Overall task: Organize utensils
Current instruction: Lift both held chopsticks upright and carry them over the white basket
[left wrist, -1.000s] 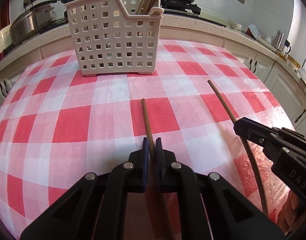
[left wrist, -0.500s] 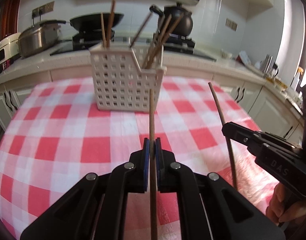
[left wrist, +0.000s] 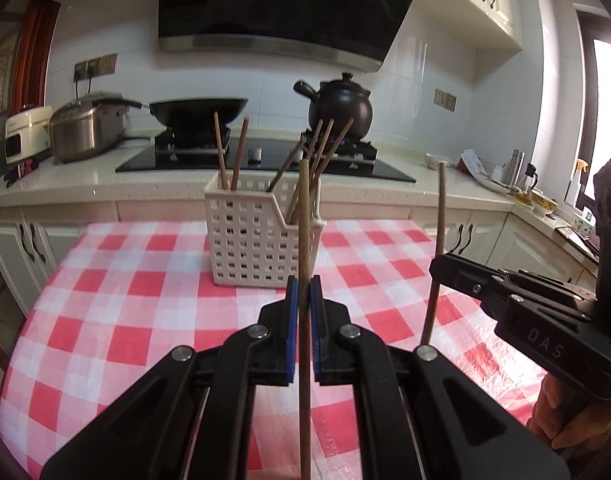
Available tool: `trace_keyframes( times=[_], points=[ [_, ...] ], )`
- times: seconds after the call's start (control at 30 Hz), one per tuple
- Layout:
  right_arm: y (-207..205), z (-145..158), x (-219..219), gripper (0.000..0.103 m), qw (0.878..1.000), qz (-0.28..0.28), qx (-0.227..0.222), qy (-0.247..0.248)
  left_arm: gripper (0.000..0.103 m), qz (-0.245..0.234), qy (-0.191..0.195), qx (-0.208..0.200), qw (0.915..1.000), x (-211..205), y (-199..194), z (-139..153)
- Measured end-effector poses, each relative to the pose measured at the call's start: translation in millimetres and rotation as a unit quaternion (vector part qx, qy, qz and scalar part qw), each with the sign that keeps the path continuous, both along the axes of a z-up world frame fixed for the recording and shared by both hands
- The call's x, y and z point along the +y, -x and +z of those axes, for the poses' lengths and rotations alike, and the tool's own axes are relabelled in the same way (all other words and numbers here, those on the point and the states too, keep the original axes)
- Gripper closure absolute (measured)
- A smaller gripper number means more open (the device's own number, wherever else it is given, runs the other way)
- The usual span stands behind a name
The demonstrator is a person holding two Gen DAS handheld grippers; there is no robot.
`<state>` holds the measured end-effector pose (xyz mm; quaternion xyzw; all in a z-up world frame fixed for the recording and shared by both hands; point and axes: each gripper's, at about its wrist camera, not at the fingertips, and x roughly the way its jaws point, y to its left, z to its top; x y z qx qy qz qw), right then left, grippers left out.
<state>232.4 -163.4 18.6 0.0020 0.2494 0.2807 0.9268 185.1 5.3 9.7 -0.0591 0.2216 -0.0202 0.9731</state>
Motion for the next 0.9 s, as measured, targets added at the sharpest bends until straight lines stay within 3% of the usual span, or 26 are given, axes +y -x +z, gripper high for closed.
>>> trace_keyframes(
  times=[0.23, 0.6, 0.9],
  points=[
    [10, 16, 7, 0.096, 1.000, 0.004, -0.027, 0.000, 0.097, 0.001, -0.011, -0.035, 0.9993, 2, 9, 20],
    [-10, 38, 19, 0.096, 0.999, 0.009, -0.048, 0.004, 0.097, 0.003, -0.032, -0.063, 0.9975, 9, -3, 46],
    [-36, 71, 28, 0.096, 0.997, 0.010, -0.074, 0.011, 0.097, -0.005, -0.045, -0.095, 0.9945, 12, -26, 93]
  ],
)
